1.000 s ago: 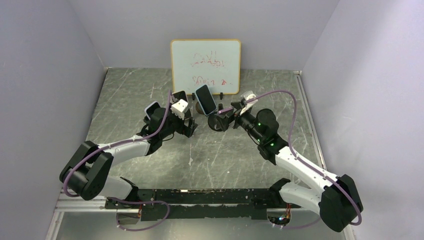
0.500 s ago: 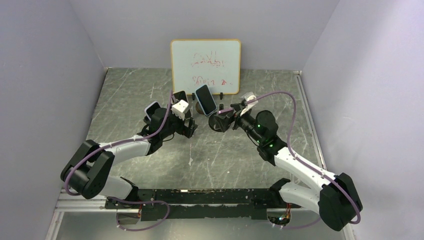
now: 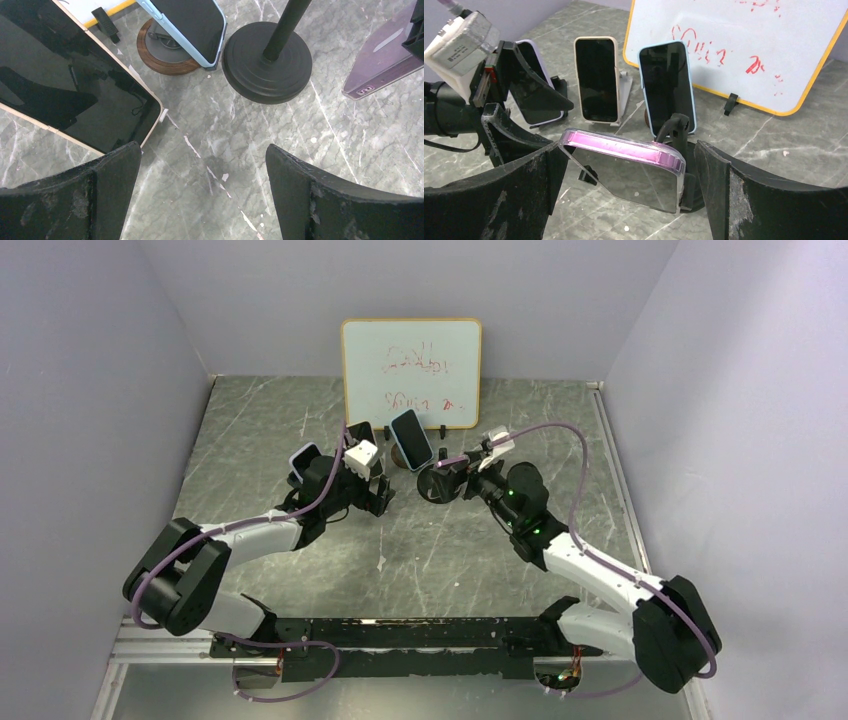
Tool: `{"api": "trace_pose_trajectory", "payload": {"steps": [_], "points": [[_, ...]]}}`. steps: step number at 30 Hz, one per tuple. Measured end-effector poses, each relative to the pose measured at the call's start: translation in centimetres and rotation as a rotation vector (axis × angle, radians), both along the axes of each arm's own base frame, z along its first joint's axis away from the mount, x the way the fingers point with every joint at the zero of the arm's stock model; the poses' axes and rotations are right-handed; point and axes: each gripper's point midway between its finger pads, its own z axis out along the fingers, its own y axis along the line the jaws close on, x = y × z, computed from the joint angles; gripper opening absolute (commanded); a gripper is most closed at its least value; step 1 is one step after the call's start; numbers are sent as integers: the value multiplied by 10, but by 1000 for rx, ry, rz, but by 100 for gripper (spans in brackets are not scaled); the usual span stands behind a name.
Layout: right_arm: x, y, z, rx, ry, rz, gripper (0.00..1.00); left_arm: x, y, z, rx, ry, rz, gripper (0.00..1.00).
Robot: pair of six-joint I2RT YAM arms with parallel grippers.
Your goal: Place the phone on the phone stand
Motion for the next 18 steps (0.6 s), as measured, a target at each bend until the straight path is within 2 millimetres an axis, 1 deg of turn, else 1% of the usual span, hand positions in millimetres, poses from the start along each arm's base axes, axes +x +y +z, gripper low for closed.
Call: {"api": "trace_pose_trajectory", "payload": {"steps": [4,6,8,11,12,18], "points": [[3,5,-9,-14,25,-20,100,0,0,0,0,0,0,98],[4,7,-14,-23,37,-32,97,0,0,-1,1,1,0,98],[6,8,-16,-27,43,-45,91,0,0,-2,3,4,0,98],[8,8,-14,-24,43,-64,77,0,0,-4,6,10,0,98],[9,8,-12,-20,42,-67,75,0,0,-5,7,12,0,98],[12,2,-11,-19,44,-114,74,0,0,-6,9,14,0,98]]}}
